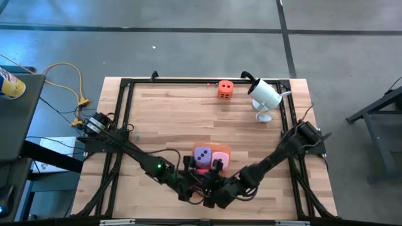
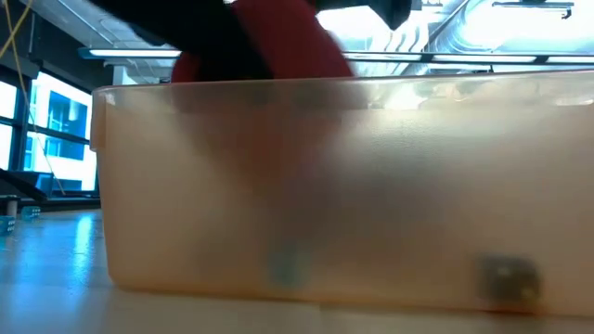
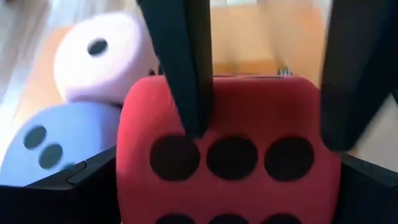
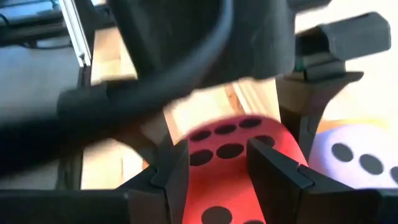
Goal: Pick & Place Dice
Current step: Put the large red dice into the orange bin
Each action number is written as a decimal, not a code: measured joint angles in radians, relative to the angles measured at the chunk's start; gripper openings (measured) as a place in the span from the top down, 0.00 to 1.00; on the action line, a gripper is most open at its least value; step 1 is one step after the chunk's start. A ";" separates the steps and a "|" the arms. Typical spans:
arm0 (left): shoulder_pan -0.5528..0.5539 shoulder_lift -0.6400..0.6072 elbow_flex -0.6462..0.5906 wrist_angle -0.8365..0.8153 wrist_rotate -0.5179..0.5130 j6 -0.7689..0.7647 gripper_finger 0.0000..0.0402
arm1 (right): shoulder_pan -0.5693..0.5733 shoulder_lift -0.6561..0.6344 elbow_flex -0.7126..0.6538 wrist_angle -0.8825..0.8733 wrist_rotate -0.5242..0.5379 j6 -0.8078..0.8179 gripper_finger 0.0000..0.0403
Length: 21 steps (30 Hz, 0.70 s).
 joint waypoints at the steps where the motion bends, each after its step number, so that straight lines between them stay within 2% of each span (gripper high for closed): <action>1: 0.001 0.000 0.000 -0.011 0.003 0.001 0.02 | -0.001 0.008 0.000 0.000 -0.002 0.000 0.63; 10: 0.011 -0.017 0.000 -0.051 -0.001 0.023 0.02 | -0.002 0.013 -0.003 -0.029 0.010 0.036 0.63; 14: 0.001 -0.045 0.000 -0.060 0.017 0.100 0.02 | -0.007 0.012 -0.007 -0.050 -0.019 0.091 0.63; 21: -0.004 -0.098 0.005 -0.018 0.011 0.108 0.02 | -0.011 0.019 -0.048 -0.057 -0.049 0.163 0.63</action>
